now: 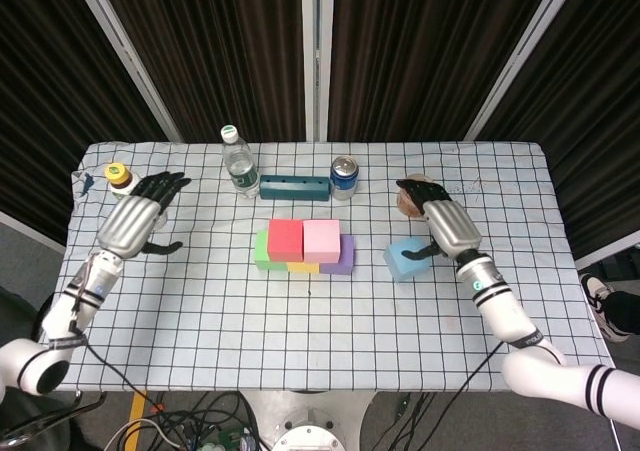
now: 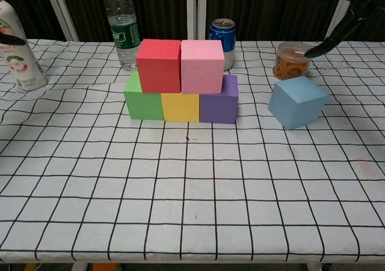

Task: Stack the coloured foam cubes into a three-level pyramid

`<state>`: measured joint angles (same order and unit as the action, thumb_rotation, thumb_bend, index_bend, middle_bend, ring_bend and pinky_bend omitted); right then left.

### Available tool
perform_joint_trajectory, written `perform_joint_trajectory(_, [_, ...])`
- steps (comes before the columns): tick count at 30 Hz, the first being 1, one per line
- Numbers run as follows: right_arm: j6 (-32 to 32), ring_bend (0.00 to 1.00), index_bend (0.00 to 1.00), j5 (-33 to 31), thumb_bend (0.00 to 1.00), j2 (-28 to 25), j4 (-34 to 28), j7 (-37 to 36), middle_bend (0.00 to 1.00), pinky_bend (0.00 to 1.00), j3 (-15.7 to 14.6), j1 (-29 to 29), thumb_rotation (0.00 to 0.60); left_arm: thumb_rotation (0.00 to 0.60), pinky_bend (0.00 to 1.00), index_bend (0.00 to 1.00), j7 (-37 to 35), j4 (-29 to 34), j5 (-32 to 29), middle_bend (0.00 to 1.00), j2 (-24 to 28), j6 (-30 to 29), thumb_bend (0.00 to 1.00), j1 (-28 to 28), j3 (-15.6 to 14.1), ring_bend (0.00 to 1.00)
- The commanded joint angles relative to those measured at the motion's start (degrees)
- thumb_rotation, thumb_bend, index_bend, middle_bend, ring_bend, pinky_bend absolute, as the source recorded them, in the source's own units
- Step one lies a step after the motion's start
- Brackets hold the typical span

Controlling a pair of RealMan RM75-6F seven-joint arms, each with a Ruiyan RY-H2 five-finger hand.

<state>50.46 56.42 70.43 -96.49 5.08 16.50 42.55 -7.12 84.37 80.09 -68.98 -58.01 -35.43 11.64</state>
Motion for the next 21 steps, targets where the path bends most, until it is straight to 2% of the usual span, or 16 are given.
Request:
perform_joint_trajectory(1, [-1.0, 0.00, 0.00, -2.0, 0.00, 3.5, 3.3, 1.1, 0.06, 0.00, 1.4, 3.1, 0.600, 0.600, 0.09, 0.09, -1.1, -2.9, -1.1, 0.04, -2.8, 3.8, 0.13, -3.9, 1.8, 0.02])
perform_joint_trajectory(9, [-2.4, 0.00, 0.00, -5.5, 0.00, 8.1, 7.3, 4.5, 0.06, 0.00, 1.9, 7.7, 0.600, 0.600, 0.09, 0.08, -0.6, -4.8, -1.3, 0.04, -6.4, 7.1, 0.13, -8.6, 2.2, 0.02])
perform_joint_trajectory(21, [-0.6, 0.00, 0.00, -7.5, 0.00, 10.2, 8.2, 8.0, 0.04, 0.00, 0.9, 9.3, 0.600, 0.600, 0.09, 0.08, 0.9, -7.1, -1.7, 0.04, -11.1, 8.7, 0.13, -11.9, 1.2, 0.02])
